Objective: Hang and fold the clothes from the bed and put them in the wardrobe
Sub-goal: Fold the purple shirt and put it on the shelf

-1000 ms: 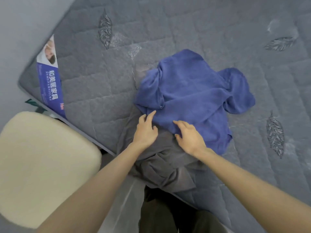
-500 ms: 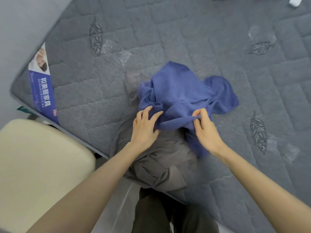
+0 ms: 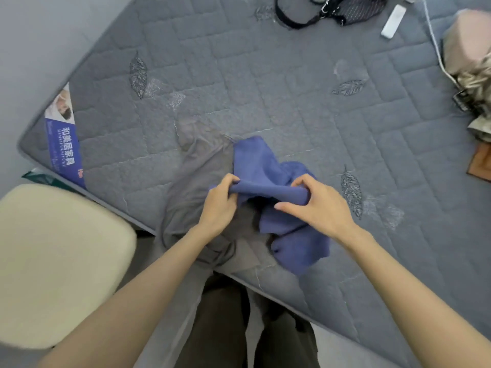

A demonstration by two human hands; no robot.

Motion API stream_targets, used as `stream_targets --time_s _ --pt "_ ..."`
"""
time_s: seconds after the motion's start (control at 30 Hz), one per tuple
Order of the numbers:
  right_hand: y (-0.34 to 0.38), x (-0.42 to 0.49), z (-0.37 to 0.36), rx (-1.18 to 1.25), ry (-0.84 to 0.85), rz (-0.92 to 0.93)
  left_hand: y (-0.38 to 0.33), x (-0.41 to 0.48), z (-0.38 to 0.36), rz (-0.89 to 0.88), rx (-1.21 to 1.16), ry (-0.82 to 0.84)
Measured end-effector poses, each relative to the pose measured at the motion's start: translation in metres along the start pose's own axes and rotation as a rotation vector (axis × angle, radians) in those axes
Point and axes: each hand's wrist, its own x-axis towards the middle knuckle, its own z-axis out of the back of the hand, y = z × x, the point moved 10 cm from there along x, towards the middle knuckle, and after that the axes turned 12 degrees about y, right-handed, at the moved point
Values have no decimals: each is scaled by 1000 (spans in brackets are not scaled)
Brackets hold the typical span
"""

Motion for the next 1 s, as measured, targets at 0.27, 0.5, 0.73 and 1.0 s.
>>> stream_targets --time_s 0.27,0.5,0.73,1.0 --pt "-38 -20 5 -357 30 -39 -65 -69 22 -102 280 -50" --pt "-71 -67 44 156 -38 45 -79 -151 -27 88 577 -37" --pt "-113 -137 26 90 267 -33 -58 -194 -90 271 171 204" --pt "-164 -214 6 5 343 -205 -60 -221 -165 337 182 556"
